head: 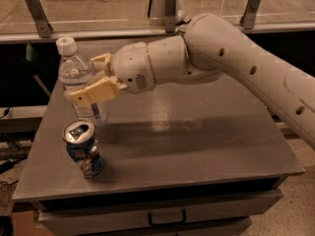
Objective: Move blue plastic bottle near redbull can
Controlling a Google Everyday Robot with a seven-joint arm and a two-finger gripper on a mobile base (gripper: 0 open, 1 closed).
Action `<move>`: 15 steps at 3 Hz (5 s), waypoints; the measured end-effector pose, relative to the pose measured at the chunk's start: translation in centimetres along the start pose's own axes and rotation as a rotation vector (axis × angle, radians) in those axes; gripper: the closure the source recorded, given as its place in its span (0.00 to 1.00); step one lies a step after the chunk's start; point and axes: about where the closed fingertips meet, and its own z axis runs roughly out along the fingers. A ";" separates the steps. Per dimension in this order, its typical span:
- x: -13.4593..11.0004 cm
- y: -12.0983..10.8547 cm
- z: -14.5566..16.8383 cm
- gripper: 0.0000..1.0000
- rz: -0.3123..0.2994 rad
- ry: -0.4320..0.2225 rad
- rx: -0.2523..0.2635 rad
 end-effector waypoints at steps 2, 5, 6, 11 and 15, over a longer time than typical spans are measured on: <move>0.9 1.1 -2.9 1.00 -0.002 0.039 -0.038; 3.5 2.6 -6.6 1.00 0.062 0.006 -0.186; 3.7 3.7 -7.0 1.00 0.049 -0.009 -0.269; 5.5 6.0 -3.9 0.15 0.008 -0.031 -0.472; -4.6 5.8 -15.2 0.00 -0.240 0.124 0.068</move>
Offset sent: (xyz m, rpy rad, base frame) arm 0.0016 -0.0541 -0.0035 -0.0557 0.0028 0.0411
